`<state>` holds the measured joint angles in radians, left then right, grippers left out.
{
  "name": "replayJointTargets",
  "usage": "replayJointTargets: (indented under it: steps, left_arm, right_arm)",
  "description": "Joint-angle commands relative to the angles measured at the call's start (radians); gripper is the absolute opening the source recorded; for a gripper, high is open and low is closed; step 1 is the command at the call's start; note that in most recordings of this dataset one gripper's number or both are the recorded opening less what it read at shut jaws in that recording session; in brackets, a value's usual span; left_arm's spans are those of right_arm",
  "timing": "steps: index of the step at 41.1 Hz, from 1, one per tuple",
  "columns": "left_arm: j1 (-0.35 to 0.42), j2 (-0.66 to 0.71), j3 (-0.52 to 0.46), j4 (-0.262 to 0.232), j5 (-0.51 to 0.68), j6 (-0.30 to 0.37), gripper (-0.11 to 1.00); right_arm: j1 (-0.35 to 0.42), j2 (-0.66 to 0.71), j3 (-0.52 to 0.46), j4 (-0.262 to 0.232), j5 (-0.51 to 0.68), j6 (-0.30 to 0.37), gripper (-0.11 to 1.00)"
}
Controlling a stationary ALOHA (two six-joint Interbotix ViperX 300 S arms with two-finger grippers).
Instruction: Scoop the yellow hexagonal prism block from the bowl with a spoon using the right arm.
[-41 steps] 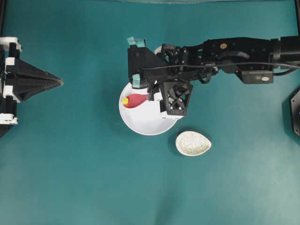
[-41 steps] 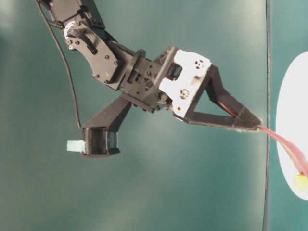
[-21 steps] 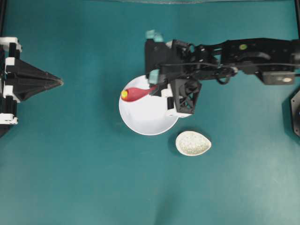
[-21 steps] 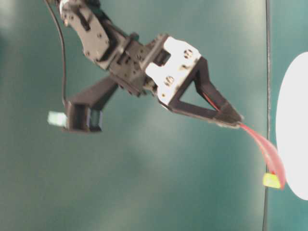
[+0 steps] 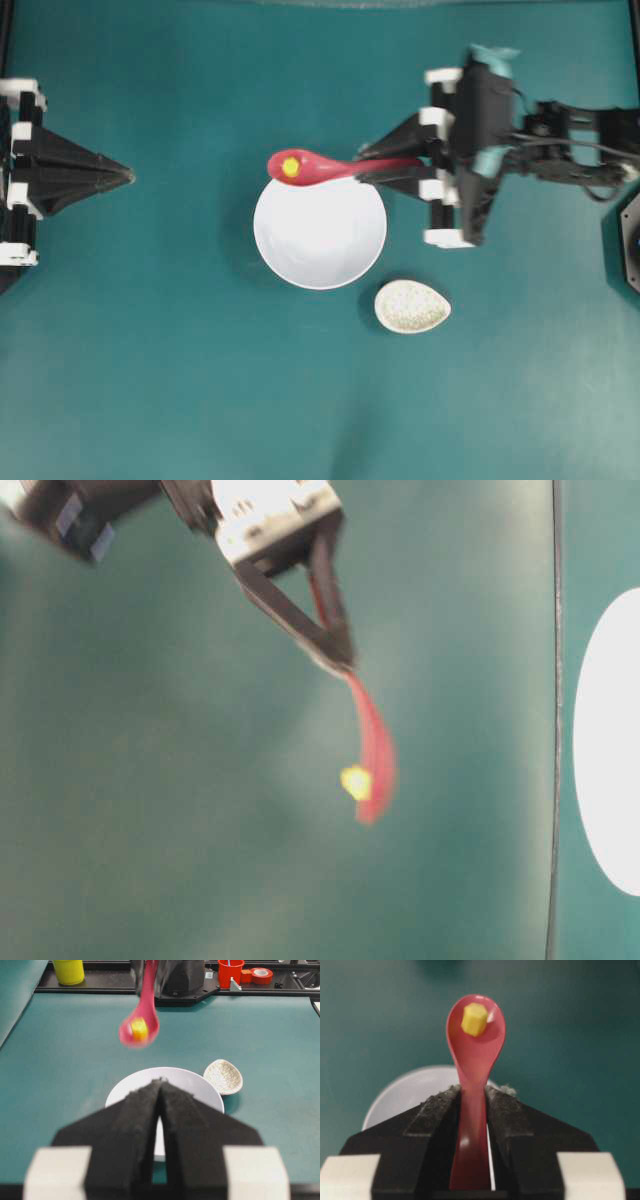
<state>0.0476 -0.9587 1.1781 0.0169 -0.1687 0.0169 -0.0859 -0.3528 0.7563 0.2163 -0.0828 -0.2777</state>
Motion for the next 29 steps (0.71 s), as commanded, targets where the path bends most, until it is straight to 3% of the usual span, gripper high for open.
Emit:
replayJointTargets:
  steps: [1, 29]
  left_arm:
    - [0.002, 0.008, -0.014, 0.003, -0.003, 0.000, -0.01]
    - [0.002, 0.008, -0.009, 0.003, -0.003, 0.000, -0.01]
  right_arm:
    - [0.008, -0.063, 0.015, 0.003, -0.048, 0.005, 0.23]
    - [0.012, -0.075, 0.025, 0.003, -0.028, 0.011, 0.23]
